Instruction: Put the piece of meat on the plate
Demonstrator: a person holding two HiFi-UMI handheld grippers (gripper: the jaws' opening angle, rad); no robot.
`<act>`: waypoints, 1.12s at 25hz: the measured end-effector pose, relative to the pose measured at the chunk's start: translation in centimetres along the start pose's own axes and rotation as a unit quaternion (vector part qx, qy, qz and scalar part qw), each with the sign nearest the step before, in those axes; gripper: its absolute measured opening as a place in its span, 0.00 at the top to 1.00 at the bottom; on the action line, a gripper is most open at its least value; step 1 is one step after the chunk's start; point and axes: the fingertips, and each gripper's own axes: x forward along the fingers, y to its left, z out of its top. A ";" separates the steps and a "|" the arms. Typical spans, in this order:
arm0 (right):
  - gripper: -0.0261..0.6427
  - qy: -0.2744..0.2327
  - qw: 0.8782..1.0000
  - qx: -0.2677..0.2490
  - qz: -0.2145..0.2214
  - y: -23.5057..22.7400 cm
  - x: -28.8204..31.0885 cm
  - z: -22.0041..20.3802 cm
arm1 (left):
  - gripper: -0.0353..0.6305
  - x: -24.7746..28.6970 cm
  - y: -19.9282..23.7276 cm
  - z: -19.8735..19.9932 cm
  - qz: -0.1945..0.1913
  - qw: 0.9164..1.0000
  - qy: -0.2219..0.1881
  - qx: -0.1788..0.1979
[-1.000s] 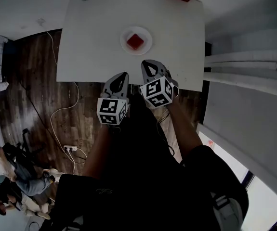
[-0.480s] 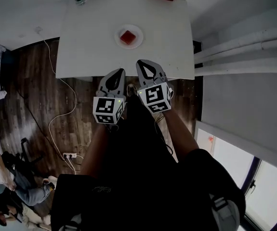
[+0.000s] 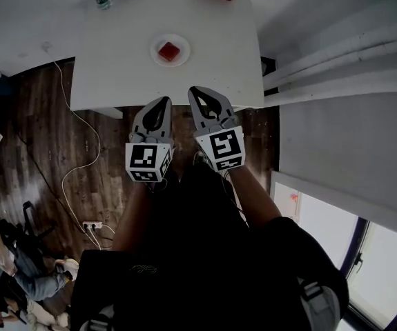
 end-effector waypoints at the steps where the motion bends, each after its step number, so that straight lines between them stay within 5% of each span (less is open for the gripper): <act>1: 0.93 -0.010 1.000 -0.001 0.002 -0.5 -0.3 0.7 | 0.94 0.3 -0.3 0.3 0.004 1.000 -0.002 0.001; 15: 0.93 -0.109 0.994 0.009 0.014 -4.4 -7.3 5.6 | 0.94 0.6 -7.2 5.7 0.014 0.998 -0.049 0.032; 28: 0.93 -0.129 0.991 0.028 0.027 -4.6 -10.3 5.8 | 0.94 -0.6 -10.2 7.0 0.027 0.997 -0.061 0.050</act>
